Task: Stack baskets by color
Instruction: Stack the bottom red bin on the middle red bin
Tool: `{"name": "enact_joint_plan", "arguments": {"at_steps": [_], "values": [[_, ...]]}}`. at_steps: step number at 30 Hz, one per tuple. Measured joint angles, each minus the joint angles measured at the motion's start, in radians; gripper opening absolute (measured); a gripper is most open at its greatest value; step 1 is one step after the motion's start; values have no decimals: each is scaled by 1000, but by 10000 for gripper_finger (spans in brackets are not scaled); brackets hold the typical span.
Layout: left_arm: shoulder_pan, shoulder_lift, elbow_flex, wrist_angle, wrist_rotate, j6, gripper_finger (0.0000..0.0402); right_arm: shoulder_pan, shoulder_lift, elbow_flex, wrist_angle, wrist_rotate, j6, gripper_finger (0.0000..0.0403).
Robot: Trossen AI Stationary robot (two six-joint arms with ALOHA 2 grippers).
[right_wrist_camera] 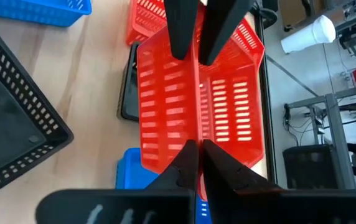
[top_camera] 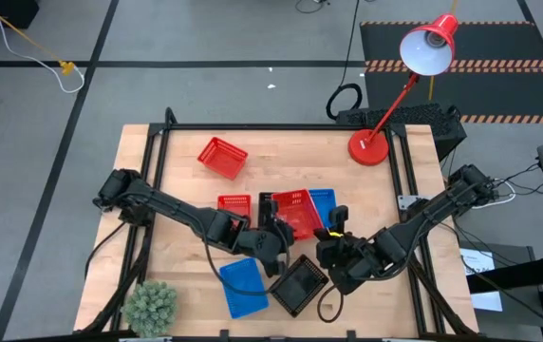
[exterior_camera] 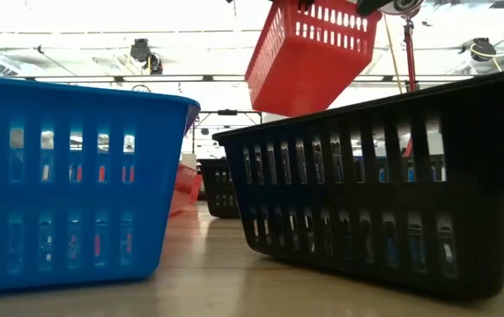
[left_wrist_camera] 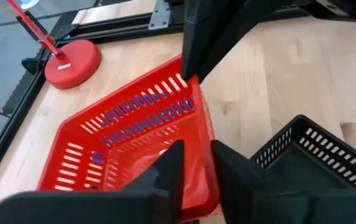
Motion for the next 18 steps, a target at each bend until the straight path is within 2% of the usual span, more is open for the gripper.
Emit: {"name": "enact_joint_plan", "arguments": {"at_steps": [5, 13, 18], "values": [[4, 0, 0, -11, 3, 27, 13, 0, 0, 0, 5, 6, -7, 4], [-8, 0, 0, -61, 3, 37, 10, 18, 0, 0, 75, -4, -51, 9], [-31, 0, -1, -81, -4, 94, 9, 54, 0, 0, 152, -2, -82, 54]]}}
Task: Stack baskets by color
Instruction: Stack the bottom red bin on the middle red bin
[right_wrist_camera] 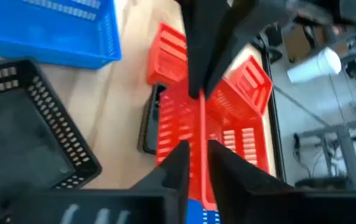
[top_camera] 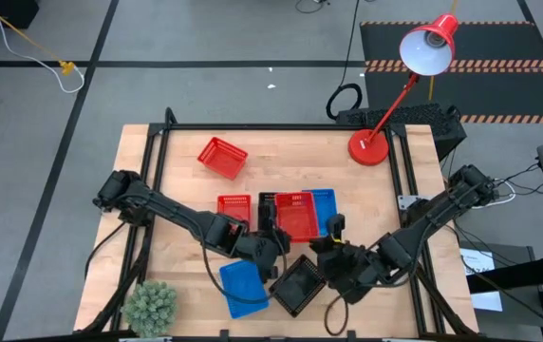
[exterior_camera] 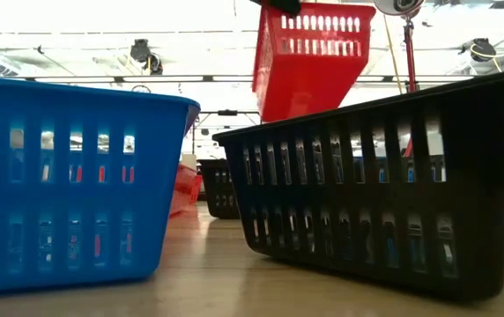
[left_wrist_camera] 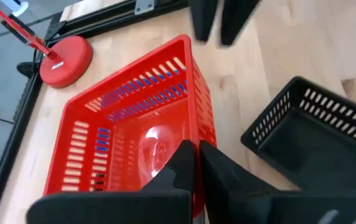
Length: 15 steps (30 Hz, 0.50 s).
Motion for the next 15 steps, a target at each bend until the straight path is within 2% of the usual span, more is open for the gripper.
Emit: {"name": "enact_joint_plan", "arguments": {"at_steps": [8, 15], "values": [[-47, -11, 0, -154, -37, -33, 7, 85, -14, 0, 147, 43, -124, 145], [-131, -58, 0, -355, -148, -172, 7, 185, -128, 0, 122, 54, -61, 165]]}}
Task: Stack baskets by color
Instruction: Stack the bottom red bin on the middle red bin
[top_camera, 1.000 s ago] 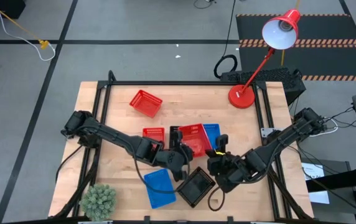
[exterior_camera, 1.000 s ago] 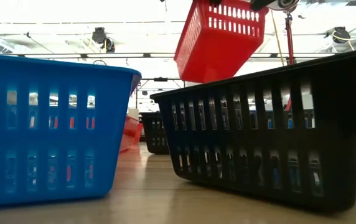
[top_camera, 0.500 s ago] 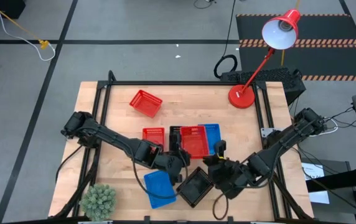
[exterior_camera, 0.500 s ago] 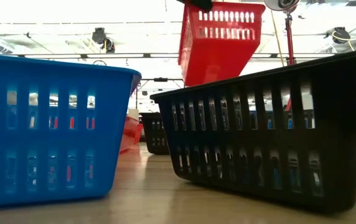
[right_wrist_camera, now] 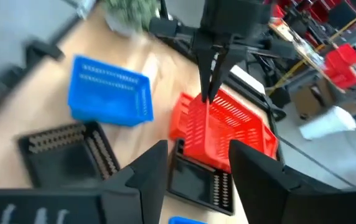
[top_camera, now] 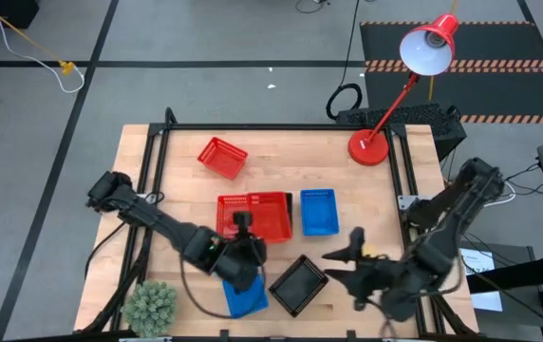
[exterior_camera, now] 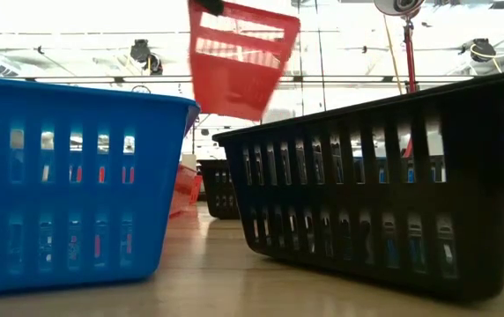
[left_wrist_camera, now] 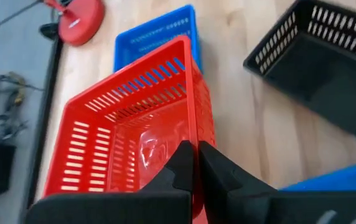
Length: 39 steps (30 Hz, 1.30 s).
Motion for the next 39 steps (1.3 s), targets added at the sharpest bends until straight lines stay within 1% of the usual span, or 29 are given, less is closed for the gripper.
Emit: {"name": "enact_joint_plan", "arguments": {"at_steps": [3, 7, 11, 14, 17, 22, 25, 27, 30, 34, 36, 39], "values": [[-56, -21, 0, -47, -83, -40, 7, 46, -59, -8, 1, -1, 51, 161], [-131, -22, 0, -72, -147, -53, 7, 102, -128, -51, 8, -3, 91, 159], [-188, -22, -3, -95, -170, -62, 7, 135, -185, -105, 47, -4, 93, 158], [-214, -21, -32, -116, -204, -71, 7, 144, -213, -138, 78, -4, 82, 158], [-235, -22, -57, -157, -229, -110, 7, 143, -233, -167, 115, -4, 58, 158], [-247, -22, -125, -170, -243, -169, 7, 143, -245, -188, 140, -4, 25, 157], [-247, -43, -192, -167, -255, -204, 7, 143, -245, -188, 140, -4, 24, 157], [-248, -81, -258, -129, -257, -233, 7, 143, -245, -188, 141, -4, 24, 157], [-249, -166, -389, -9, -258, -225, 7, 143, -245, -188, 141, -4, 24, 157], [-249, -306, -573, 212, -239, -108, 7, 143, -245, -188, 141, -4, 24, 157], [-238, -371, -666, 319, -214, -47, 7, 143, -245, -188, 141, -4, 24, 157], [-218, -459, -786, 430, -193, 10, 7, 143, -245, -188, 141, -4, 24, 157]]}}
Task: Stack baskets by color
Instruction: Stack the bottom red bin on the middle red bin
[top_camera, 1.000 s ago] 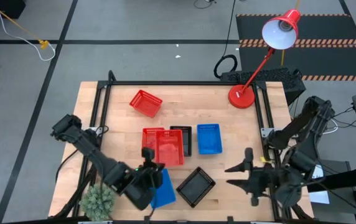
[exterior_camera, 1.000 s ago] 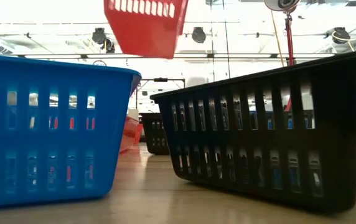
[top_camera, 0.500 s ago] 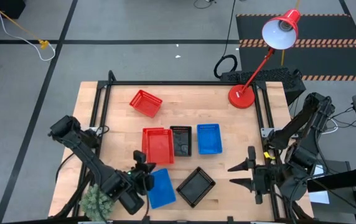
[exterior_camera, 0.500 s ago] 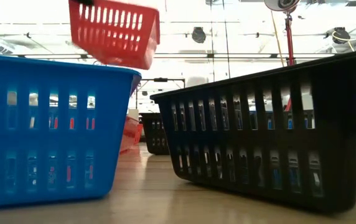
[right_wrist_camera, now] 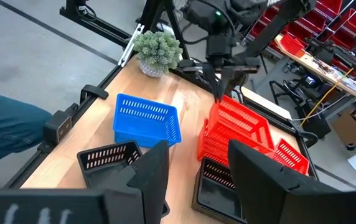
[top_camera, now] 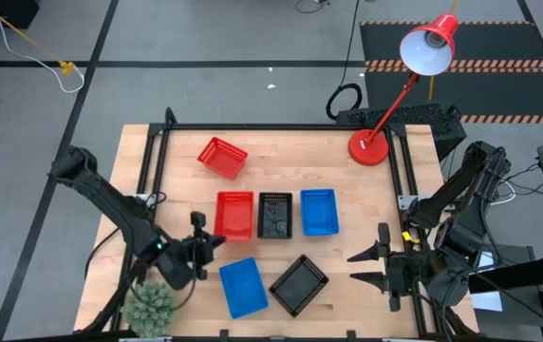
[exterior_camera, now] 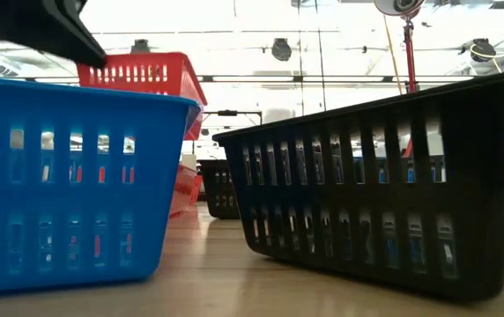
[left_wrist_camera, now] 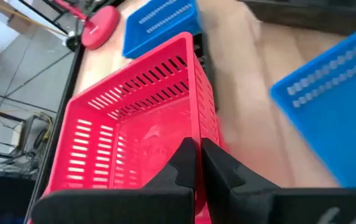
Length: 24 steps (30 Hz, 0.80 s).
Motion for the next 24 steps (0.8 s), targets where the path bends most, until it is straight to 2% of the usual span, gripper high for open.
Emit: {"name": "enact_joint_plan", "arguments": {"at_steps": [5, 10, 24], "values": [[39, -82, -128, 116, 24, 32, 7, 0, 0, 0, 0, 0, 0, 157], [73, -89, -196, 189, 48, 54, 7, 0, 0, 0, 0, 0, 0, 157], [92, -88, -223, 221, 76, 16, 7, 0, 0, 0, 0, 0, 0, 157]]}}
